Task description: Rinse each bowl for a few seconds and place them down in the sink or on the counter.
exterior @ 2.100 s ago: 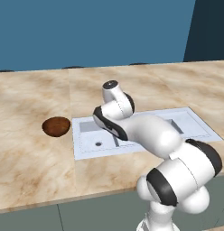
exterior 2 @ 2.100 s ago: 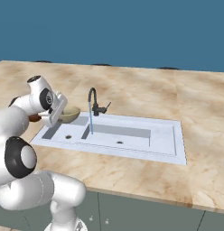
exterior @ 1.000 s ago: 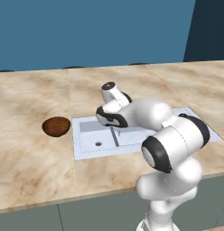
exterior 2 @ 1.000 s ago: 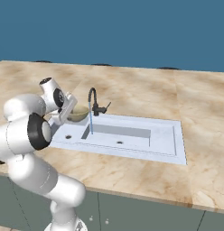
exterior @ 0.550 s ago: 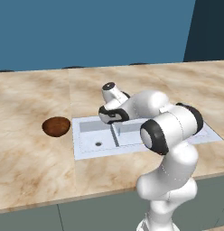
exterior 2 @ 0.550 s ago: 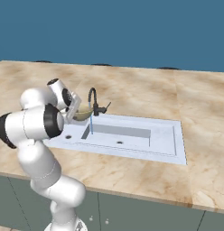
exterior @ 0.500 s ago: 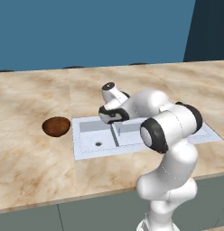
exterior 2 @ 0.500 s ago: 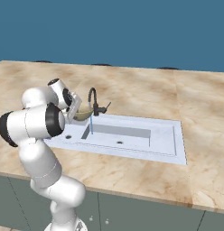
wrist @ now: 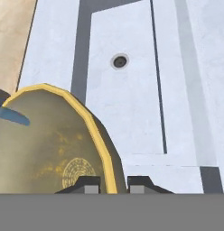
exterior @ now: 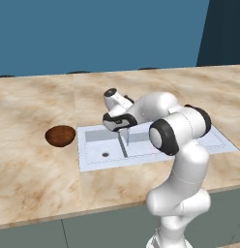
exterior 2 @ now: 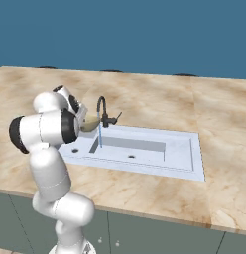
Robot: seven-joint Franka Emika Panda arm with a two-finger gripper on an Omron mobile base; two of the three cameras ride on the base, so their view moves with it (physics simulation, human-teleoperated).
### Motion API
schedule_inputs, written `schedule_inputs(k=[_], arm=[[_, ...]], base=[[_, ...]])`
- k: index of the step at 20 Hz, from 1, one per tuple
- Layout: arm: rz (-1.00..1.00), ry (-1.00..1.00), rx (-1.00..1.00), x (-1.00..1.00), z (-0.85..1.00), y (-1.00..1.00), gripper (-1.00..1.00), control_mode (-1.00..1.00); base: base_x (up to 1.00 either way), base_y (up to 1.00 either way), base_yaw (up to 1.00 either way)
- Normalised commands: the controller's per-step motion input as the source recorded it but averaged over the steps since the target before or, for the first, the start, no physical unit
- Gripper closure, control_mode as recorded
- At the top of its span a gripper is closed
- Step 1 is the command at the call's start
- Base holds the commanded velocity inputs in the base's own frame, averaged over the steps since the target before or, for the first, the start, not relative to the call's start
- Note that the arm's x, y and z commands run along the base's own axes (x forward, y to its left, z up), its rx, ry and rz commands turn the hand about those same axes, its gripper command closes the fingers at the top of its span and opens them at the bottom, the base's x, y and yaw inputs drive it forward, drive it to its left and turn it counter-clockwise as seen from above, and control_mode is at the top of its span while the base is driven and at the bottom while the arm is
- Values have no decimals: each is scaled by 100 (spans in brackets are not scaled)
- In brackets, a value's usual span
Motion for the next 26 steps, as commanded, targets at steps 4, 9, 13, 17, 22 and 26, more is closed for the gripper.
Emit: schedule_inputs(k=[4, 9, 13, 17, 22, 26], arm=[[0, 0, 5, -33, 15, 22, 100, -100], [0, -1, 2, -41, 28, 11, 100, -100], [0, 0, 2, -33, 28, 15, 100, -100], [3, 0, 2, -31, 28, 24, 100, -100], [18, -1, 1, -45, 24, 39, 100, -100], [31, 1, 0, -37, 19, 38, 100, -100]], base=[[0, 0, 0], [0, 0, 0], [0, 0, 0], [0, 0, 0], [0, 0, 0], [0, 0, 0]])
